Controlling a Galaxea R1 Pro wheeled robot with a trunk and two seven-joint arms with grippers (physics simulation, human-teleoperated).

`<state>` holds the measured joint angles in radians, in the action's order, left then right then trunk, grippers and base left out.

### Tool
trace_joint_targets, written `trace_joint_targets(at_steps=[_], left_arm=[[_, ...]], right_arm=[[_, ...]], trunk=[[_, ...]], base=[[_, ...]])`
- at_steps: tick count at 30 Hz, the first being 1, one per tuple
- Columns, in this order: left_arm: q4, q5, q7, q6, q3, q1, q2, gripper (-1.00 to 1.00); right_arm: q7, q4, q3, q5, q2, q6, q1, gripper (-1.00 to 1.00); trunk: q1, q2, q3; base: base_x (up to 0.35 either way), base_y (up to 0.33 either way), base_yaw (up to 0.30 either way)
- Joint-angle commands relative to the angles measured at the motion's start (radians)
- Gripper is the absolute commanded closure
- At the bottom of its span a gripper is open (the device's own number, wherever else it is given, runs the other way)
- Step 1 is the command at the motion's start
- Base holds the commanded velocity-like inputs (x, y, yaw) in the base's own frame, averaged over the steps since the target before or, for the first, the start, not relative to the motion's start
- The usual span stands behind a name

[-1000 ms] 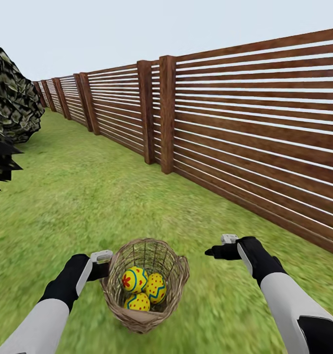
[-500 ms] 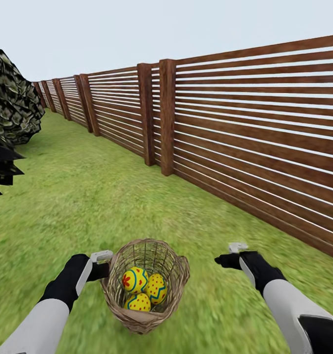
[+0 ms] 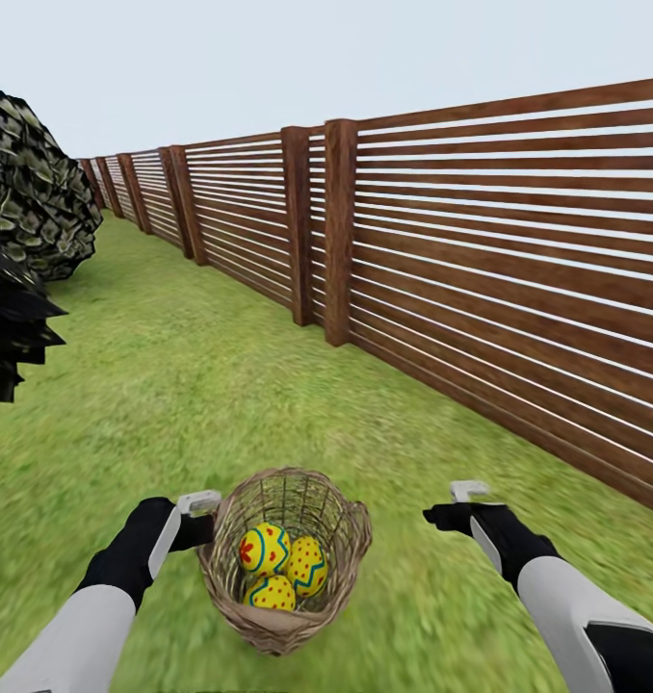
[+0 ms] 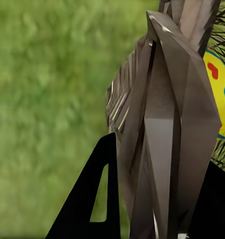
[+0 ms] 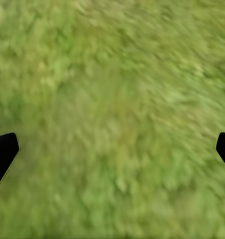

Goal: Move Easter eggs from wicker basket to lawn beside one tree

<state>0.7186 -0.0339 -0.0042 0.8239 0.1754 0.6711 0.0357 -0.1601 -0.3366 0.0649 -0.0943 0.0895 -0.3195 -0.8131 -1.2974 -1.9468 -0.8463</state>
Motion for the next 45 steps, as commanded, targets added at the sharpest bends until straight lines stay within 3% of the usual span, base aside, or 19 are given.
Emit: trace_joint_targets(at_steps=[1,28,36,45], left_arm=[[0.001,-0.017,0.0,0.004,0.002,0.001,0.0,1.0],[0.001,-0.017,-0.002,0.006,0.003,0.001,0.0,1.0],[0.002,-0.017,-0.002,0.005,0.003,0.001,0.0,1.0],[0.01,-0.017,-0.002,0.003,0.005,0.001,0.0,1.0]], right_arm=[[-0.007,-0.002,0.007,-0.01,0.0,-0.005,0.0,-1.0],[-0.008,-0.002,0.007,-0.006,-0.001,0.011,0.0,-1.0],[-0.009,-0.002,0.007,-0.004,0.001,0.013,0.0,-1.0],[-0.009,-0.002,0.007,-0.005,0.0,0.013,0.0,-1.0]], trunk=[[0.004,0.007,0.001],[0.108,0.196,0.055],[0.138,0.252,0.079],[0.138,0.252,0.079]], base=[[0.0,0.0,0.198],[0.0,0.0,0.197],[0.0,0.0,0.011],[0.0,0.0,0.0]])
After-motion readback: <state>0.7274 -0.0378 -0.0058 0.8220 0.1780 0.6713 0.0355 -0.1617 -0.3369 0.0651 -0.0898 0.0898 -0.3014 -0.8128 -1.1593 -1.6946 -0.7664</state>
